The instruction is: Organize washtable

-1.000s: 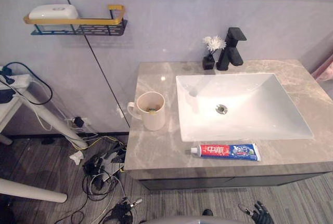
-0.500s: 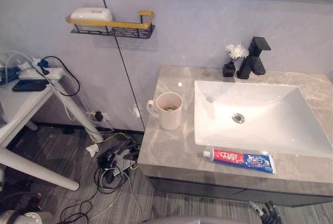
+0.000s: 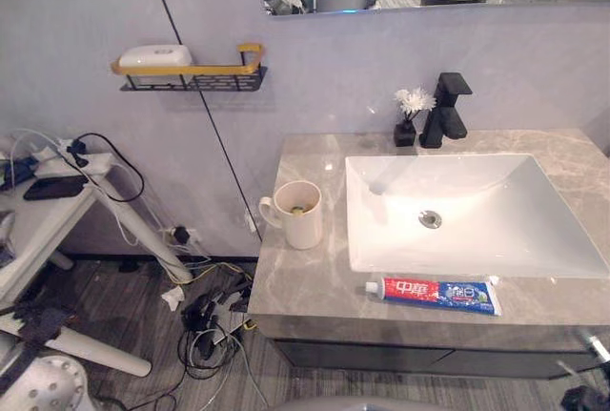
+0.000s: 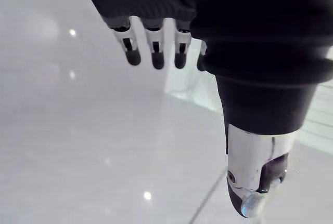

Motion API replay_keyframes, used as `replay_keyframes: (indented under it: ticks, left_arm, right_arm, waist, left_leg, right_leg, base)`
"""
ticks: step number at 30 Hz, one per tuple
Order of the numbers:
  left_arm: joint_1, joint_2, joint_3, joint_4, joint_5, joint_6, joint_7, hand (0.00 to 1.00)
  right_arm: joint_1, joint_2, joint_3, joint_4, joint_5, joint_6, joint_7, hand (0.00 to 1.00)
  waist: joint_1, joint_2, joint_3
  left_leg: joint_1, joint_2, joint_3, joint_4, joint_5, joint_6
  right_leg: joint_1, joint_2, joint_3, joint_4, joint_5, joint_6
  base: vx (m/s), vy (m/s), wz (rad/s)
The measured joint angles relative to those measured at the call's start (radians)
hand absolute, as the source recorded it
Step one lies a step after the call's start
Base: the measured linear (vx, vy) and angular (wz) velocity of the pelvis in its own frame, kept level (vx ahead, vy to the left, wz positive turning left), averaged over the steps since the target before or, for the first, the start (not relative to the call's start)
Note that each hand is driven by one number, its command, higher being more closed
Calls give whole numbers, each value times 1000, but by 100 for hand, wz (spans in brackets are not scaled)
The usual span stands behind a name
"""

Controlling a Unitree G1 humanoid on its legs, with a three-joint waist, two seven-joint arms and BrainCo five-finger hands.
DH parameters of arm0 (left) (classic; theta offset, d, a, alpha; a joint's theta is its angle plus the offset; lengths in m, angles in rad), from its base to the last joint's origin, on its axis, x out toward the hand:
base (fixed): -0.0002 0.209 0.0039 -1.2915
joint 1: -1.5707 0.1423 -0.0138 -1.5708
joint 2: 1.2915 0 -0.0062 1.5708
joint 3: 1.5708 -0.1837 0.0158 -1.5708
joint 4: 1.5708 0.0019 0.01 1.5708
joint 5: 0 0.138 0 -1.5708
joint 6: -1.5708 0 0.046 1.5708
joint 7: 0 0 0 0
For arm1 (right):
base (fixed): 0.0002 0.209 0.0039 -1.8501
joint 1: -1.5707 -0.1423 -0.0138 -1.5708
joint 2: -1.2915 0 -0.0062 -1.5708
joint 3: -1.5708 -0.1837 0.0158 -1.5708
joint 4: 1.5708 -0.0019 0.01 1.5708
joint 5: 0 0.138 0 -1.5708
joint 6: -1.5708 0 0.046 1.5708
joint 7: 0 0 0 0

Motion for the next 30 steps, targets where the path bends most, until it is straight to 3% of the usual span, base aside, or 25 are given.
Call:
replay_keyframes:
  ticks: [3, 9, 13, 17, 23, 30]
  left_arm:
    - [2, 18, -86, -31, 16, -31, -58, 0]
    - [-1, 96, -278, -56, 0, -40, -218, 0]
    - [-22, 188, -518, -62, -18, -53, -368, 0]
    - [-61, 249, -683, -62, -46, -53, -476, 0]
    - [-99, 348, -871, -62, -17, -49, -595, 0]
    - [-166, 392, -1013, -62, 36, -46, -662, 0]
  right_arm:
    - [-76, -3, -63, -62, -51, -15, -19, 0]
    - [-156, -39, -75, -164, -146, -28, -22, 0]
    - [-194, -114, 28, -228, -175, -44, 41, 0]
    - [-193, -151, 115, -287, -176, -46, 102, 0]
    - [-193, -201, 196, -295, -174, -42, 158, 0]
    - [-195, -273, 237, -331, -174, -39, 179, 0]
  waist:
    - [-15, 6, 3]
    - [-27, 9, 9]
    - [-43, 17, 47]
    - [-52, 29, 73]
    - [-56, 25, 91]
    - [-63, 21, 114]
  left_leg:
    - [-3, 0, -1, 1, 1, -1]
    - [-20, -1, -1, 6, 3, -3]
    - [-18, -2, -4, 11, 3, -2]
    - [-19, -2, -29, 16, 3, -2]
    - [-11, -2, -43, 19, 3, -2]
    - [-4, -2, -54, 22, 3, -2]
  right_leg:
    - [-4, 2, 3, 0, 0, 0]
    - [-25, 3, 17, 2, 2, 1]
    - [-25, 3, 23, 5, 2, 1]
    - [-16, 3, 6, 5, 2, 1]
    - [2, 2, -7, 5, 2, 1]
    - [17, 2, -12, 5, 0, 0]
  base:
    - [0, 0, 0]
    - [-10, -4, -4]
    - [8, 1, -2]
    - [9, -6, 12]
    - [3, 1, 9]
    - [-21, -1, 2]
